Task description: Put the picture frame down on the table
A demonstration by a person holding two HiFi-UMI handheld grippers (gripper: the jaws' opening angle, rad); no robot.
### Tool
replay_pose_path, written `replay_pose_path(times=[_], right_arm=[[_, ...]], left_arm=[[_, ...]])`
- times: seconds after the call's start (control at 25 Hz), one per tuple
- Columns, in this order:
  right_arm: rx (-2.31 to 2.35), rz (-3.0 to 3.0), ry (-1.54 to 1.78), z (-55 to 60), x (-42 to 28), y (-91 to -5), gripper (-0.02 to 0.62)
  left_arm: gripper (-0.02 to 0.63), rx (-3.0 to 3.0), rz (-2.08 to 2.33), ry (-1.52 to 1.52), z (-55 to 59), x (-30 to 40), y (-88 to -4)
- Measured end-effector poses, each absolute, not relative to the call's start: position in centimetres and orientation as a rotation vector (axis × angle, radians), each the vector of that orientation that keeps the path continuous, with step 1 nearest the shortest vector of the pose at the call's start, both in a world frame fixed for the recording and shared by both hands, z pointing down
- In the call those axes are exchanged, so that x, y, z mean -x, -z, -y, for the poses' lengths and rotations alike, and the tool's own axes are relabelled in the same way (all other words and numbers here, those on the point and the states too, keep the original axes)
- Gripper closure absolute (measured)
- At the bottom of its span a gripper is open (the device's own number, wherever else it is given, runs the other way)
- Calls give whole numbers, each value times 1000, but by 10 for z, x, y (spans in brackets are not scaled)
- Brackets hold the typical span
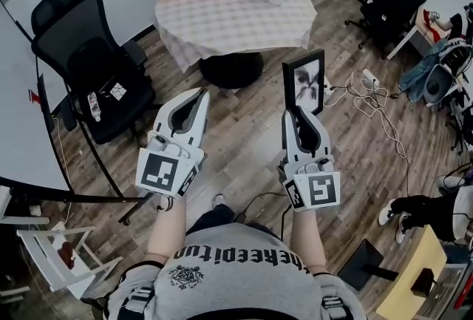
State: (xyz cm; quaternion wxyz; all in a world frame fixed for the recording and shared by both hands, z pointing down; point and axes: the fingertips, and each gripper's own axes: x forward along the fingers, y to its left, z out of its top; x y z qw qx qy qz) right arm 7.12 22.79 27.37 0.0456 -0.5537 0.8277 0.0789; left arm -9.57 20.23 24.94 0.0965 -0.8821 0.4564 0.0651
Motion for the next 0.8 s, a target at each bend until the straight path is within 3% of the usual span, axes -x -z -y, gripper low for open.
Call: replay_pose_path(times=[0.8], right_arm=[[1776,-2478,-225,-171,-43,-282,525]], left_arm=[[591,2663,-1292,-215,-134,125,-259]])
